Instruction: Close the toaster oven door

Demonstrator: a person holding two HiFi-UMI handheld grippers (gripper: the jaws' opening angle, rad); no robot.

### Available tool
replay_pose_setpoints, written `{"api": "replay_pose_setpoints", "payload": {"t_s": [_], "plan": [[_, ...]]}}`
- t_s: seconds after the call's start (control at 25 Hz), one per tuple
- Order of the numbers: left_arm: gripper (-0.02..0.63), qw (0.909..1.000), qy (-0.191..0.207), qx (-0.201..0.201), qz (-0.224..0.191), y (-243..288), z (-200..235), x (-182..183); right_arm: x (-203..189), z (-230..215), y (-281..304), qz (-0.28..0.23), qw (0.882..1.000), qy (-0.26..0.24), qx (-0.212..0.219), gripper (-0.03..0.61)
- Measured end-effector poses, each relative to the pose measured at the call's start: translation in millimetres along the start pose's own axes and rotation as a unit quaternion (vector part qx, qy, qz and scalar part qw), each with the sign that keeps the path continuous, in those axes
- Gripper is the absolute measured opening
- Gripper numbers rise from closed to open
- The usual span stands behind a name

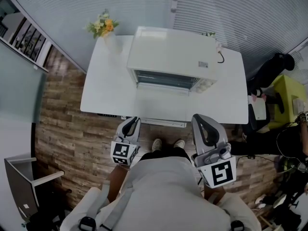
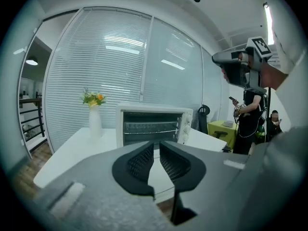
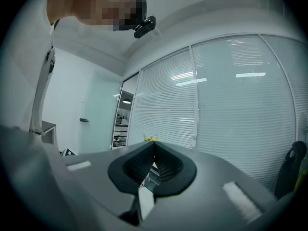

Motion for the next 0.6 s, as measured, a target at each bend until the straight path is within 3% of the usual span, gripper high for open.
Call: {"api": "replay_pose_setpoints", "payload": {"t_s": [0.6], "plan": [[0.053,0.9935,0.009,0.028,0.110,11.6,10.2,-104.1,-5.3,-0.4,3.8,0.008,1.000,0.012,-0.001,0.005]]}}
Point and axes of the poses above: the fingertips, and each gripper's own axes: y forward along the fingers, z to its left, x out of its top, the point moved 9 cm from there along -y, backward along the fingers, and after that the axes turned 7 degrees about x, right-handed, at the moved point
